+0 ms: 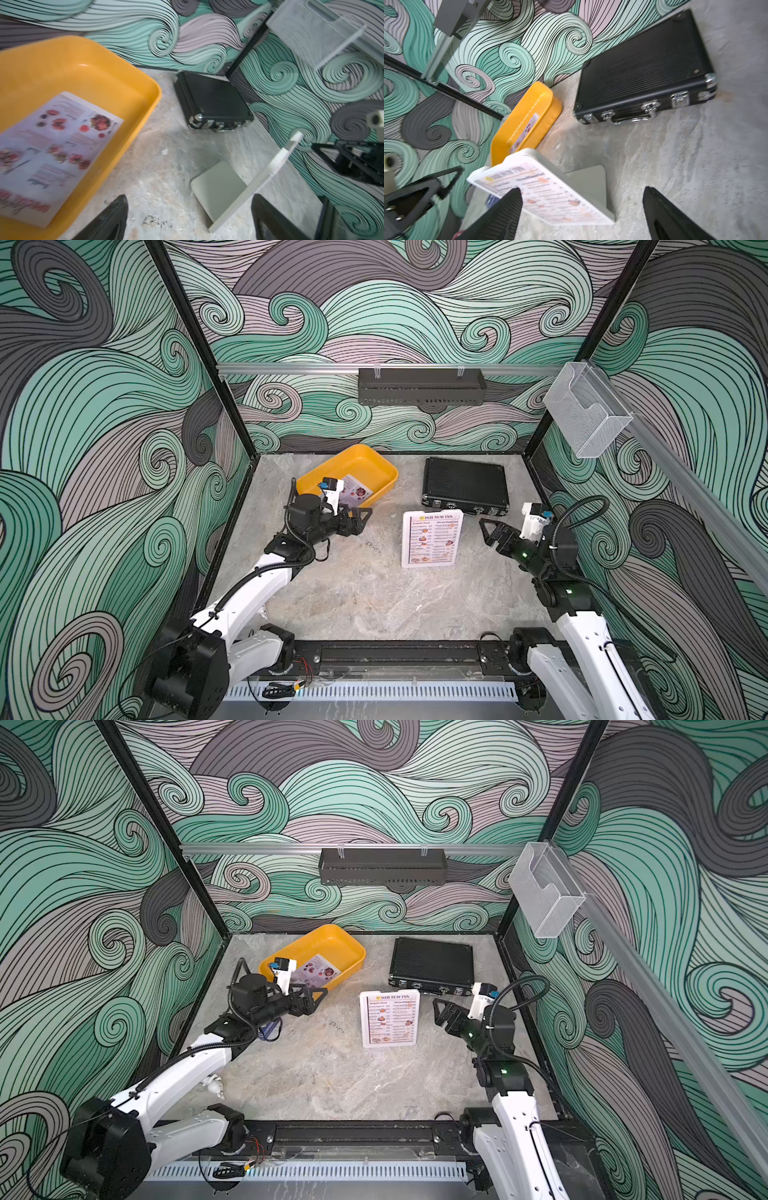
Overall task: Replace the menus in the menu holders
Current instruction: Adjust the menu holder at the center of the board.
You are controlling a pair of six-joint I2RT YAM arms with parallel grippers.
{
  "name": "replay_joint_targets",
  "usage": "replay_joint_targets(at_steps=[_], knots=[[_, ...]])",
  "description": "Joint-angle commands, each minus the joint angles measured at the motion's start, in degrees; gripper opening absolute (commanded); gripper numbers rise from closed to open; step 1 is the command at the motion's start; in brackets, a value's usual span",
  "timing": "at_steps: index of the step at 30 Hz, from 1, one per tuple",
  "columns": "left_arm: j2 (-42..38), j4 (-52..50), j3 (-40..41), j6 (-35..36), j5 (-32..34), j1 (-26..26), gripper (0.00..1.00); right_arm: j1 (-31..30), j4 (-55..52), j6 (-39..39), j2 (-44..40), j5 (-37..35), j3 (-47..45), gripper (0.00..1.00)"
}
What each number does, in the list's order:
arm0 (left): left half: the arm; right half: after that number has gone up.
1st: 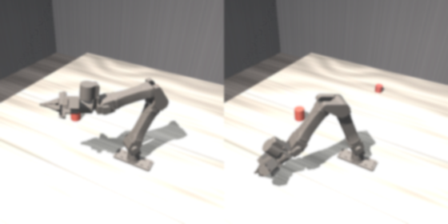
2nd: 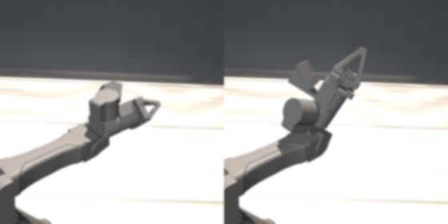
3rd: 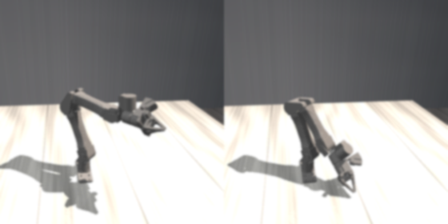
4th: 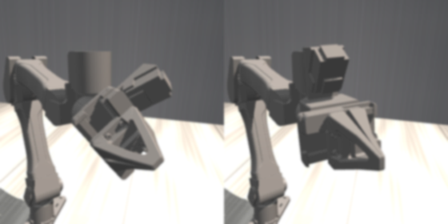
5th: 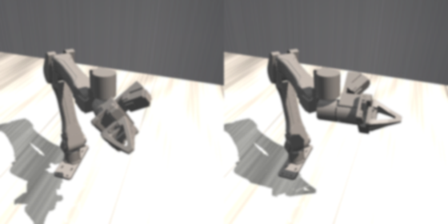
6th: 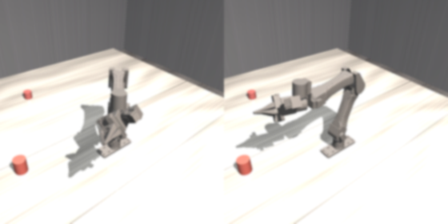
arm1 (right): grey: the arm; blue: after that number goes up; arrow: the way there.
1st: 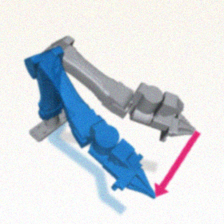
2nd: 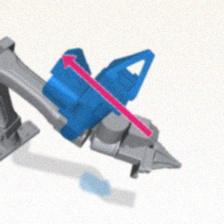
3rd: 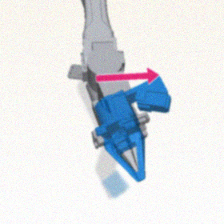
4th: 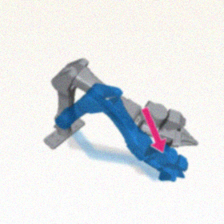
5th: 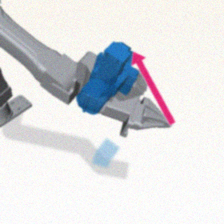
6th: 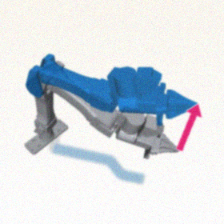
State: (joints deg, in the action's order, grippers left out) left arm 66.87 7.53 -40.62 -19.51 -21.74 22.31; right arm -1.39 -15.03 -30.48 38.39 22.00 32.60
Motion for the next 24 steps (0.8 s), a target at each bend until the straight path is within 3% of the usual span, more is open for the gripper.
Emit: replay_joint_targets(at_steps=[1,5,13,17,24], knots=[[4.6,0.9,-3.6,5.2,-7.1,3.4,0.89,-0.1,0.5,-2.3,4.7,14.7,4.7,0.92],[10.3,1.1,-6.2,7.9,-10.3,5.8,0.89,-0.3,-1.6,2.9,13.8,22.7,12.4,0.95],[19.9,3.6,-10.6,7.8,-15.7,7.4,0.87,-1.3,-3.6,12.0,24.8,29.9,19.5,0.97],[22.4,3.9,-12.0,7.8,-17.4,7.8,0.84,-1.7,-5.2,13.7,26.2,26.6,20.7,0.96],[22.2,4.8,-12.2,10.0,-22.5,8.6,0.77,-1.8,-13.9,7.8,19.6,15.1,19.8,0.94]])
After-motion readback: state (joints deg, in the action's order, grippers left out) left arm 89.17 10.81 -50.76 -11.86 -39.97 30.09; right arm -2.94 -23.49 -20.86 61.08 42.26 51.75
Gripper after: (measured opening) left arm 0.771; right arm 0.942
